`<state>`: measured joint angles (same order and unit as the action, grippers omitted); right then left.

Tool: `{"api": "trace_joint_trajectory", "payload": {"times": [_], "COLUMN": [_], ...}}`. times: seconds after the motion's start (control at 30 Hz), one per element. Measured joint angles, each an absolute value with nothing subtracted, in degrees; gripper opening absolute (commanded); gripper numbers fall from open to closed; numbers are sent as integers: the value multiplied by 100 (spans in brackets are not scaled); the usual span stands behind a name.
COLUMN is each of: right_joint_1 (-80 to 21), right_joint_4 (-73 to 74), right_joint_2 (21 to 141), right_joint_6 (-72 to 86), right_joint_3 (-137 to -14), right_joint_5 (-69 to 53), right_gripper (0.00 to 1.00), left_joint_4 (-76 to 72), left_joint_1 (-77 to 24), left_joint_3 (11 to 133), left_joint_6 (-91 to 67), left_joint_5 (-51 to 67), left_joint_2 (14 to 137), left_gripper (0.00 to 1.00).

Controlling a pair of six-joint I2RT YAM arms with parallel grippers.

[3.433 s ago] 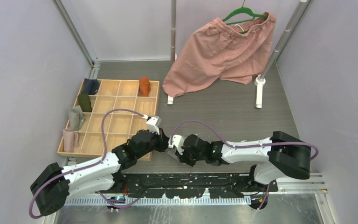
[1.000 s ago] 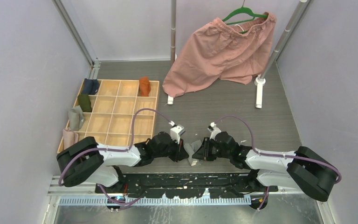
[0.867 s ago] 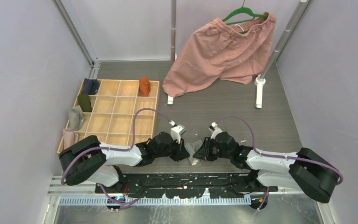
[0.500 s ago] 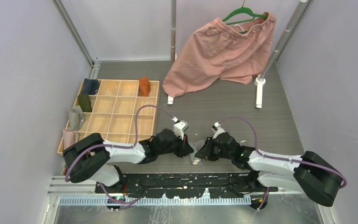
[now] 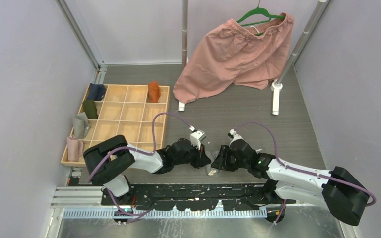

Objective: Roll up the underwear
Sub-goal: Roll the underwear to the center of the board.

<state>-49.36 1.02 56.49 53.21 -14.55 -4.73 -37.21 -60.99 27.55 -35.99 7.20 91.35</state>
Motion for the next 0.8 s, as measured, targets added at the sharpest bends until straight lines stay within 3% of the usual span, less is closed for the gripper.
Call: {"api": "trace_joint_trajectory", "payload": {"times": [0.1,0.17,0.4,0.57,0.8], "right_joint_1": [-4936,-4936,-4934,-4845,-4589], "right_joint_4": [676,1094,2040,2318,2281], "right_joint_2": [5465,5280,4786,4847,5537], "right_joint_6": [5188,5089,4939,4969,4831], "right_joint_3": [-1638,-1791,-2298,-2425,-2486], "right_joint_5": [-386,-298,224,486,86], "right_gripper": [57,70,78,80,70], "left_joint_4": [-3793,-3815,-3848,-3861,-3861], "left_joint_1": [-6141,-6149,-6149,-6152,-6156], "left_joint_3": [2792,2797,2797,2799,2808], "left_joint_6": [-3601,-3599,-3599,-3599,-3597], "left_joint_5": [742,757,775,779,781], "left_joint_2": [9203,9223,9244,9251,9253], "left_gripper": [1,1,1,1,1]}}
